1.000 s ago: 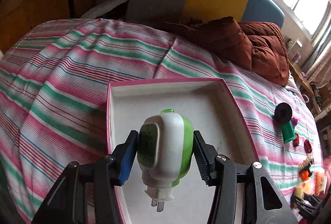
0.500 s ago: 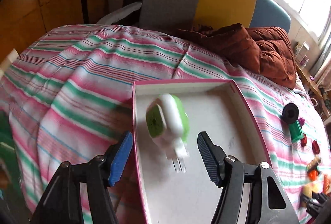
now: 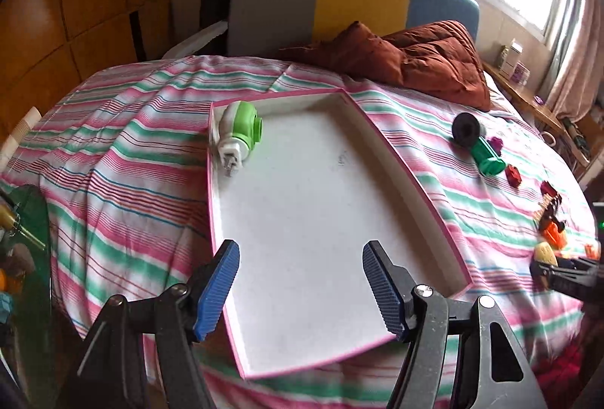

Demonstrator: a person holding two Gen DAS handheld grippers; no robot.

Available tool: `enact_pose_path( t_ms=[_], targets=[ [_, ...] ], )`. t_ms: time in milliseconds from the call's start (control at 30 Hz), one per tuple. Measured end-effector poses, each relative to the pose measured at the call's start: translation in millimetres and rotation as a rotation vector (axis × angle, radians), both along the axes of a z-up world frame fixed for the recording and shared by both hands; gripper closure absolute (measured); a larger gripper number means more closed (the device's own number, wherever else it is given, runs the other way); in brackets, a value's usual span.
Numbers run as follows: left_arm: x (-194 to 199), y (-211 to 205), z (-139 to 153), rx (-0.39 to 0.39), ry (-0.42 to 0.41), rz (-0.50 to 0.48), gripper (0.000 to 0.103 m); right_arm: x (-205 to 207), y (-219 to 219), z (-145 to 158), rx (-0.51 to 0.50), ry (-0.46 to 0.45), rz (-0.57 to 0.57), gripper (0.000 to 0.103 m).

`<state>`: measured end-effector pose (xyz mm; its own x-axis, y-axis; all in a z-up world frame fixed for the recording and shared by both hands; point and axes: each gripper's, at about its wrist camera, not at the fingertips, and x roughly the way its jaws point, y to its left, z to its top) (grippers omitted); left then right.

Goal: Organize rigid objects
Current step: 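Place the plug device in the tray with the left gripper while the right gripper grasps the yellow egg, then carry the yellow egg into the tray and release it with the right gripper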

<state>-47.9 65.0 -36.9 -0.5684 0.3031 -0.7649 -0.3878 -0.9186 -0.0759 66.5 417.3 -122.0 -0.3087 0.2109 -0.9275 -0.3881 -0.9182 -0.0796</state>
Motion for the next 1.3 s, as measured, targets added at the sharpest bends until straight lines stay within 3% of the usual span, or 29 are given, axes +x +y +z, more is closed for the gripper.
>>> enact_pose_path(
  t_ms=[433, 533, 967, 1300],
  targets=[
    [18, -11, 6, -0.011, 0.037, 0.021, 0.033, 7, -25, 5, 0.022, 0.014, 0.023, 0.059],
    [18, -18, 6, -0.001, 0.035, 0.037, 0.028, 6, -27, 5, 0.015, 0.018, 0.026, 0.059],
    [15, -36, 2, 0.003, 0.029, 0.066, 0.028, -6, -41, 10, -0.096, 0.064, 0.038, 0.06],
    [12, -47, -1, 0.009, 0.023, 0.093, 0.028, -38, -100, 63, -0.136, 0.22, 0.194, 0.06]
  ],
)
